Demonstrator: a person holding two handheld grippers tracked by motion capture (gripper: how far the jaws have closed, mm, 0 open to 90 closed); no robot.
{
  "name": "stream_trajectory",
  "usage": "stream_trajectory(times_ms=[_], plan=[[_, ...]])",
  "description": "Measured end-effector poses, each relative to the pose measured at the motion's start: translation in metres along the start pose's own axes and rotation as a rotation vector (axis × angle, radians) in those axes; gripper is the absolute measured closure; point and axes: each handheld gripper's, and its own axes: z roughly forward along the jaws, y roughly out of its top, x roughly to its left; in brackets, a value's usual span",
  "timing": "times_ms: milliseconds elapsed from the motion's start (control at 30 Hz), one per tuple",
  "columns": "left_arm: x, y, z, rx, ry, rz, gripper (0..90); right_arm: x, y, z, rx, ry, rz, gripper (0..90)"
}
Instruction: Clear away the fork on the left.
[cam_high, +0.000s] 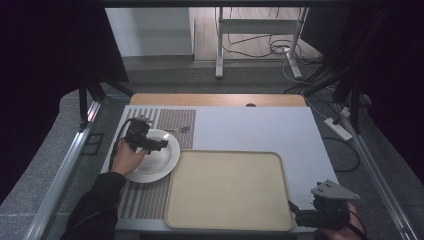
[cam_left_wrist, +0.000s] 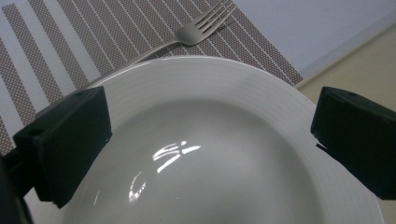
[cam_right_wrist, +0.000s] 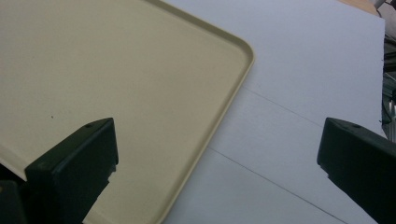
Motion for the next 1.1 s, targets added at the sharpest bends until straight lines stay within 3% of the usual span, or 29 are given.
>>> stream_trajectory(times_ms=[567, 633, 733, 833, 900, 1100], plan=[[0.016, 0.023, 0.026, 0.034, 0.017, -0.002, 0.0, 0.0, 0.0, 0.0, 0.001, 0.003, -0.004, 0.0], [0.018, 0.026, 0.028, 0.045, 0.034, 0.014, 0.5, 0.0, 0.0, 0.0, 0.002, 0.003, -0.004, 0.0], [0.023, 0.03, 0.029, 0.056, 0.046, 0.016, 7.5, 0.0, 0.0, 0.0, 0.001, 0.004, -0.005, 0.0], [0.03, 0.033, 0.03, 0.062, 0.046, 0.012, 20.6, 0.0, 0.0, 0.0, 0.001, 0.004, -0.004, 0.0], [0.039, 0.036, 0.031, 0.069, 0.03, -0.004, 35.0, 0.0, 0.0, 0.0, 0.002, 0.004, -0.004, 0.0], [0.052, 0.042, 0.038, 0.087, 0.035, 0.001, 68.0, 0.0, 0.0, 0.0, 0.002, 0.007, -0.002, 0.0]])
